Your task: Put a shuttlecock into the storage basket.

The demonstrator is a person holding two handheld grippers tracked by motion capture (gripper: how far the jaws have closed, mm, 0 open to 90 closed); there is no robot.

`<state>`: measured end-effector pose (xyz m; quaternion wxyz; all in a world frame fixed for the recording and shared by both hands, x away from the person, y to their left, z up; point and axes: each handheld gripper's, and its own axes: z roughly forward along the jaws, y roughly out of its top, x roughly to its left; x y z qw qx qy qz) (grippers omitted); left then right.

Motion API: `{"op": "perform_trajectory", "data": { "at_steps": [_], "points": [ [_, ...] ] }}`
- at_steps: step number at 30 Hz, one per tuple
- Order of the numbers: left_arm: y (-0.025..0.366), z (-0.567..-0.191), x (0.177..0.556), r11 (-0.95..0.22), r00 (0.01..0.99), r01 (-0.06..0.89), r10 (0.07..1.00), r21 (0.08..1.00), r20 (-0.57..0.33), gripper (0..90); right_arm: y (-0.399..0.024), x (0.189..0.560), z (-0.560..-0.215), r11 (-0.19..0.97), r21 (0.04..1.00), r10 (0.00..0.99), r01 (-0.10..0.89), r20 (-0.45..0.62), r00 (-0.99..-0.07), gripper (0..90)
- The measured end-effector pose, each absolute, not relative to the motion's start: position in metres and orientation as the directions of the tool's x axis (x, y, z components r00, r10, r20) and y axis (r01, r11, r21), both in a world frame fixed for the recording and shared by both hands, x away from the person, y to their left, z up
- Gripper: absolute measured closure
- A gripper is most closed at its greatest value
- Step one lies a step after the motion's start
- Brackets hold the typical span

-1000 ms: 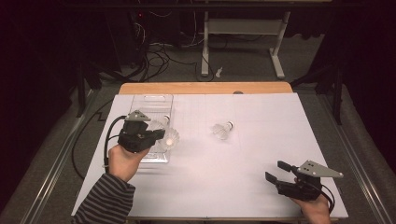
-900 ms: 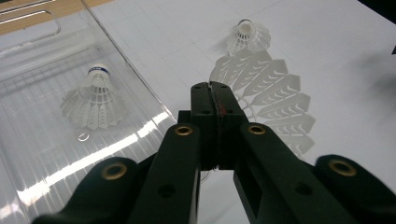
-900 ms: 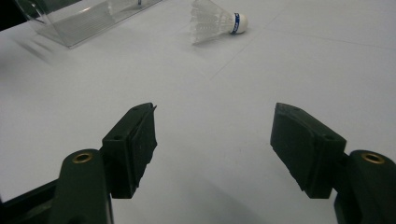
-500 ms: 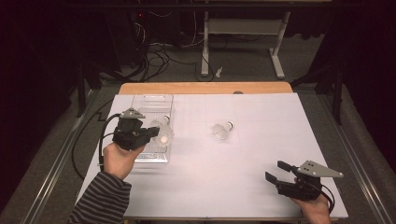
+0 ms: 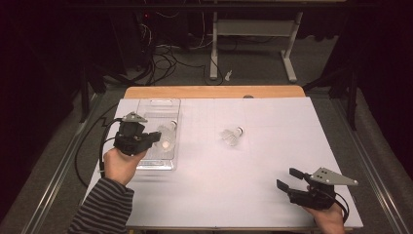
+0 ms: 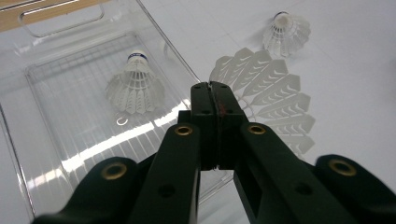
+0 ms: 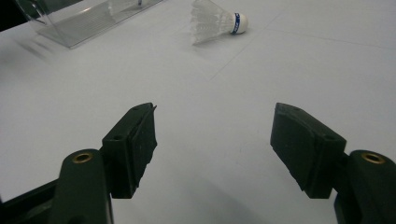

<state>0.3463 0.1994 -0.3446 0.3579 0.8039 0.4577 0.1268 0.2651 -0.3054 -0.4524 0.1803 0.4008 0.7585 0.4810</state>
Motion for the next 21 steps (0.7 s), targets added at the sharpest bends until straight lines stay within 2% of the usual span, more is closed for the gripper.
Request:
{"op": "perform_trajectory", "data": {
  "at_steps": [21],
  "points": [
    [0.206,-0.356,0.359,-0.32,0.508,0.687,0.854,0.652,-0.116,89.3,-0.305,0.265,-0.452,0.217,0.874,0.782,0.435,0.112,-0.614,31.6]
  ]
}}
